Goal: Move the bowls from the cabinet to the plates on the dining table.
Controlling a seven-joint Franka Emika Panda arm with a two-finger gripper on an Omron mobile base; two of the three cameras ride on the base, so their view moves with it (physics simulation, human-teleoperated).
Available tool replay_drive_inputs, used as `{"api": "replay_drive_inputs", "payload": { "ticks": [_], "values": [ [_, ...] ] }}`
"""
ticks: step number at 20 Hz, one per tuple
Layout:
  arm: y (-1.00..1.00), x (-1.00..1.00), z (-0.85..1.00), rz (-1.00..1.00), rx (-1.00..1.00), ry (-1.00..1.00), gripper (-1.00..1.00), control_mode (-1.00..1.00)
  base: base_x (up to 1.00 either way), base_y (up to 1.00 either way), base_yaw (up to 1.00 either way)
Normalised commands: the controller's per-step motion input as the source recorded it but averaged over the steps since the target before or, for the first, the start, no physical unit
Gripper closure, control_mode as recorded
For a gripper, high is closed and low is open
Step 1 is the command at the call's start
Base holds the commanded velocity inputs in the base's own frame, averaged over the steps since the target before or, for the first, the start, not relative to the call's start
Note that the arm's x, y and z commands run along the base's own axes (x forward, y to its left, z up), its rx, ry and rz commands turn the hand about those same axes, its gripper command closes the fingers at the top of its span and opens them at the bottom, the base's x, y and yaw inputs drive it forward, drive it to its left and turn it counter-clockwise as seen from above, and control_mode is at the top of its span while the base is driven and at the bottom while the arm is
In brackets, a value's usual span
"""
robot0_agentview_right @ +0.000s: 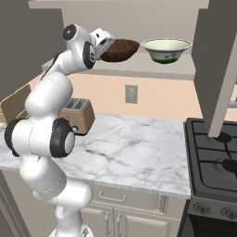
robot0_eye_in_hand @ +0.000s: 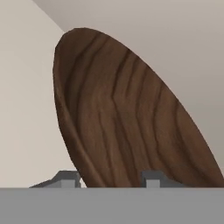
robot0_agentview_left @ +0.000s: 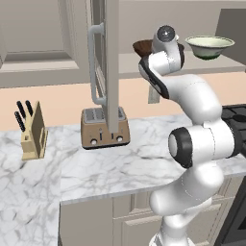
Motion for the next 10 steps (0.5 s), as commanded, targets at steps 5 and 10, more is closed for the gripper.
{"api": "replay_drive_inputs", "payload": {
  "ticks": [5, 10],
  "values": [
    [0.00, -0.04, -0.16, 0.00, -0.01, -0.01, 1.00, -1.00, 0.00, 0.00, 0.00],
    [0.00, -0.26, 0.00, 0.00, -0.02, -0.04, 1.00, -1.00, 0.00, 0.00, 0.00]
  ]
}}
